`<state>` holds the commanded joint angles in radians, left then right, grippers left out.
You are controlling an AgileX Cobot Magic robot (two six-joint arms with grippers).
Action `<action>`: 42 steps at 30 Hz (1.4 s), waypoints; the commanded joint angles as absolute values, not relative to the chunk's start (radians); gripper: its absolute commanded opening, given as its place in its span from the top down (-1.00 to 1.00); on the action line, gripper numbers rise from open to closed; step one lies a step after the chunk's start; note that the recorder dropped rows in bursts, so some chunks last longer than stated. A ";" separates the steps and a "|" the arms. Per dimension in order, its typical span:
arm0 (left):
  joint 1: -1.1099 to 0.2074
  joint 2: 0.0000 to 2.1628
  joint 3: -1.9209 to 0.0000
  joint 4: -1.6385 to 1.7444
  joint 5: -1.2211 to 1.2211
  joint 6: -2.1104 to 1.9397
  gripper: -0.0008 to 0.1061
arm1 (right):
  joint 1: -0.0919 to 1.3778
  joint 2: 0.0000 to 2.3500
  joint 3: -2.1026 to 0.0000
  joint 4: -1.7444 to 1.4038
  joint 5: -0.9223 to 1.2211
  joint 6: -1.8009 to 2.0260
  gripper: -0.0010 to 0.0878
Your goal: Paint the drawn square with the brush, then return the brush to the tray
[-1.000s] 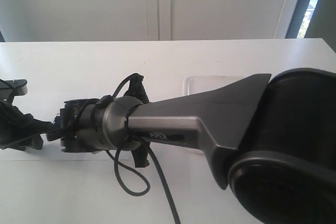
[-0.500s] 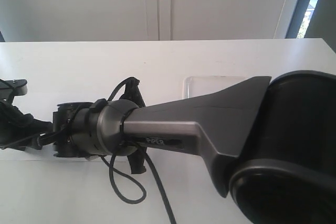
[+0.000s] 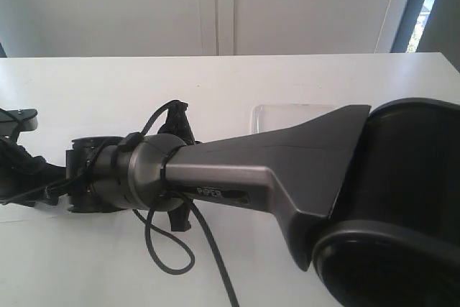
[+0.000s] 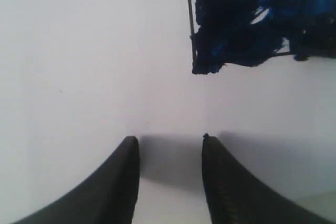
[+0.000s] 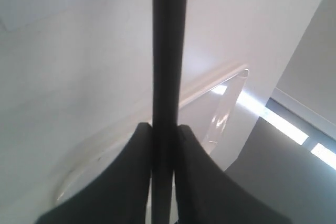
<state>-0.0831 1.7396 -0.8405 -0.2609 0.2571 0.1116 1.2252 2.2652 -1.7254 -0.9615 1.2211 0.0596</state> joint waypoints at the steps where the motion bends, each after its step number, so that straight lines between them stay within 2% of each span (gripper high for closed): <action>1: -0.083 1.740 -0.841 -0.261 0.257 0.112 0.16 | 1.225 2.265 -1.725 -0.966 1.221 0.060 0.98; 42: -0.083 1.740 -0.841 -0.261 0.260 0.112 0.16 | 1.208 2.296 -1.724 -0.933 1.169 0.006 0.98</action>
<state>-0.0831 1.7396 -0.8405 -0.2609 0.2596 0.1116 1.2075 2.2960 -1.7235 -0.9327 1.1686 0.0064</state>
